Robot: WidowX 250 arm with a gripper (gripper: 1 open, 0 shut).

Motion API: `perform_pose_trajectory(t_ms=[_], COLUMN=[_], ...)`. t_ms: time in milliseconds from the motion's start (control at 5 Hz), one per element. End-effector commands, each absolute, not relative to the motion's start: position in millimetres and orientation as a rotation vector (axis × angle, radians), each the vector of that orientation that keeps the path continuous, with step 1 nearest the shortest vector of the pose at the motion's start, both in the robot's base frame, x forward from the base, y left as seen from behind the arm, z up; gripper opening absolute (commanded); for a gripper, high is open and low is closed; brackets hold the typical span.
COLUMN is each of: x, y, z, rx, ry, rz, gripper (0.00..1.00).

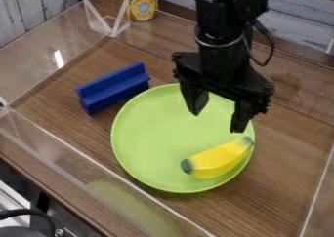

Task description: Remove the banana from inside the green plate and put it on the table

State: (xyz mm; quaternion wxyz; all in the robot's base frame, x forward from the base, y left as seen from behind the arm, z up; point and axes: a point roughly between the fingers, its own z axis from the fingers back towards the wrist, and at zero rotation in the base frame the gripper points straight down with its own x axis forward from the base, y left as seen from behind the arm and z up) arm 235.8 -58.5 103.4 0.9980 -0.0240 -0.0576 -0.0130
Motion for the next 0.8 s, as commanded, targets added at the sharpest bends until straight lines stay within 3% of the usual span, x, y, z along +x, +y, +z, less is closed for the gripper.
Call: perform_pose_trajectory(t_ms=[0, 600], x=[239.0, 242.4], y=[-59.4, -57.9], z=[108.6, 103.8], rx=[-0.051, -0.042], ry=[-0.154, -0.167], rz=[-0.028, -0.015], gripper=[1.0, 1.0])
